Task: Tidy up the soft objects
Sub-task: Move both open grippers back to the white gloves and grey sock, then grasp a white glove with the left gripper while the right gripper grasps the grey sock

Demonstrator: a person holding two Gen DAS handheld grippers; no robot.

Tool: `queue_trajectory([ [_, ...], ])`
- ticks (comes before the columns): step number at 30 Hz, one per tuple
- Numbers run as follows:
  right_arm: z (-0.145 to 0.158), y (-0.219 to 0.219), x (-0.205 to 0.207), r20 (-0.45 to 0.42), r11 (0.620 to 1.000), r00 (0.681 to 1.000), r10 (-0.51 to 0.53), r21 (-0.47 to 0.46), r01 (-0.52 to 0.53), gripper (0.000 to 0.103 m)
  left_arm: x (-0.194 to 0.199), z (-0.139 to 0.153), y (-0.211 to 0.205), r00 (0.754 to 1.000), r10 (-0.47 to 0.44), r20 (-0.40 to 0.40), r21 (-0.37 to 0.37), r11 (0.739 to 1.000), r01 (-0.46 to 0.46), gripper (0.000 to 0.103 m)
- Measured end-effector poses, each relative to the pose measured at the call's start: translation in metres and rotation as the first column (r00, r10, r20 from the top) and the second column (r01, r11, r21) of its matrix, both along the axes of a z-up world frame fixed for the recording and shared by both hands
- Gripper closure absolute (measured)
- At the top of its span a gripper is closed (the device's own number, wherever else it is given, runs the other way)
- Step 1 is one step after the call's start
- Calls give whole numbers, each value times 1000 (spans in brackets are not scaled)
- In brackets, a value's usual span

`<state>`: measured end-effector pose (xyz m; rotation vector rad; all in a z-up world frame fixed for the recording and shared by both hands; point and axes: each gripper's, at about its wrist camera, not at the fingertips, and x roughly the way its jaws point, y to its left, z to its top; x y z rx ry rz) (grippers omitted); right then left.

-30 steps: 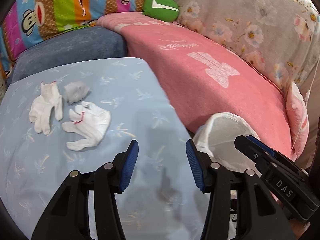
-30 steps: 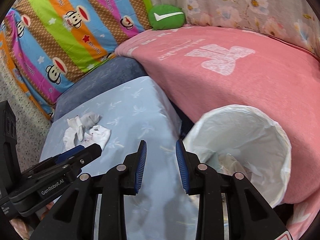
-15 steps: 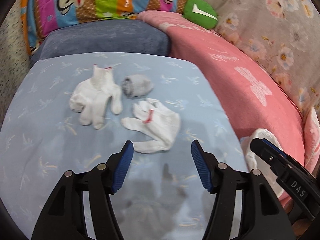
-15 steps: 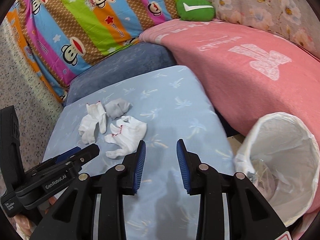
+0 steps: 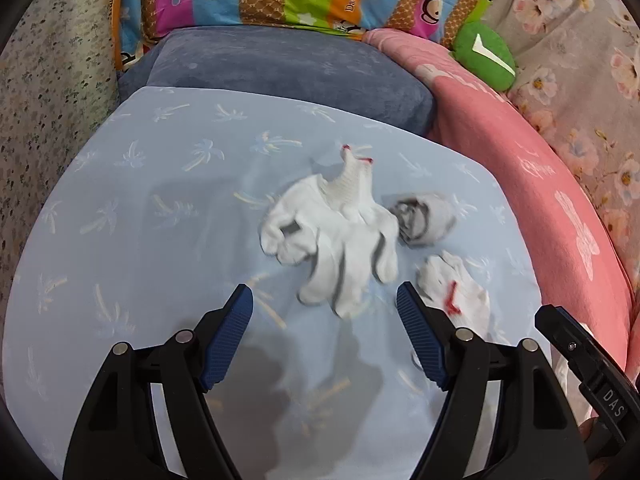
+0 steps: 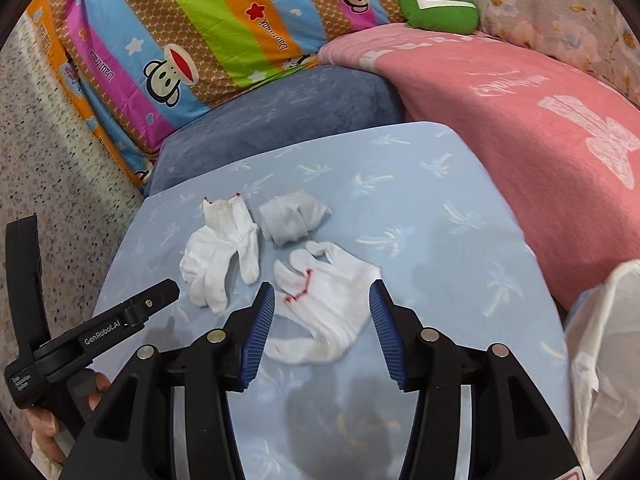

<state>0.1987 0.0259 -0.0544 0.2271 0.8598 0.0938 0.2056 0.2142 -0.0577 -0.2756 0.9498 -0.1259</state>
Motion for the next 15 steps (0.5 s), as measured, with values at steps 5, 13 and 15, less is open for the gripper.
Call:
queue_trajectory([
  [5, -5, 19, 38, 8, 1000, 1000, 17, 3, -17, 48, 29, -11, 2, 1000, -6, -22, -7, 1000, 6, 32],
  [13, -25, 43, 94, -13, 1000, 1000, 24, -4, -24, 46, 62, -32, -8, 998, -33, -56, -1, 999, 33, 33],
  [15, -33, 47, 105, -29, 1000, 999, 26, 1, -26, 46, 64, -36, -8, 997, -38, -63, -3, 999, 37, 40],
])
